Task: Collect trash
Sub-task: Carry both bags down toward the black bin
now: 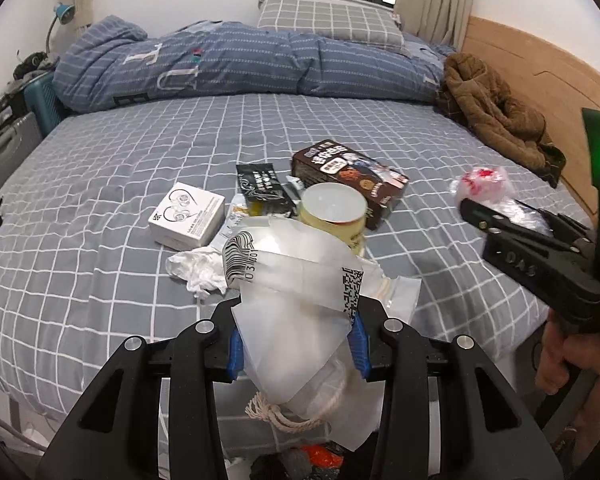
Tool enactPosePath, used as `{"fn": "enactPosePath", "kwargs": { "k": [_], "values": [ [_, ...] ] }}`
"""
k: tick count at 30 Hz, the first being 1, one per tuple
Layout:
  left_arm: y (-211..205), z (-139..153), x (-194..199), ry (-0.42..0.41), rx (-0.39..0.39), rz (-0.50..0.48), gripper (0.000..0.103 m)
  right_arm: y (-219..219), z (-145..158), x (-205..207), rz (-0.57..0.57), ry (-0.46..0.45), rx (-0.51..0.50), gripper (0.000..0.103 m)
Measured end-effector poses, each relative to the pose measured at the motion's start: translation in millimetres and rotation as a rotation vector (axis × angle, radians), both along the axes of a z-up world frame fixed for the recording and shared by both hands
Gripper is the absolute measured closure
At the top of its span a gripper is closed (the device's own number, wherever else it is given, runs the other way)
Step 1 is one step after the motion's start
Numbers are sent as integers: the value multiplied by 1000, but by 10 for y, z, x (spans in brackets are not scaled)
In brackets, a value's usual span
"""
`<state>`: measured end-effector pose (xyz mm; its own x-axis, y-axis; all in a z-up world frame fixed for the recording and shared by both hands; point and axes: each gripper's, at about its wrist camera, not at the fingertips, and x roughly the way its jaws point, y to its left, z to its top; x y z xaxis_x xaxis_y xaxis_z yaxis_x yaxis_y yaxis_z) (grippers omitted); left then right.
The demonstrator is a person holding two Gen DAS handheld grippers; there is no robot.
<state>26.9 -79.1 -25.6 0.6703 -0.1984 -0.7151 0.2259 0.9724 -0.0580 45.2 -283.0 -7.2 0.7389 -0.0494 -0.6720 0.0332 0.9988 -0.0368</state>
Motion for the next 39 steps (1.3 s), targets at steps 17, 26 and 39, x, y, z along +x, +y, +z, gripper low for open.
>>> {"fn": "enactPosePath", "kwargs": {
  "k": [17,26,39],
  "values": [
    [99,104,-429,-45,-24,50,63,153,190,-628,27,-41,21,48],
    [199,116,-594,-41,-17,85,63,228,191,-943,39,-41,35,48],
    [305,53,-911,-14,-32,71,63,323,129,-1328,54,-21,43,48]
  ]
}}
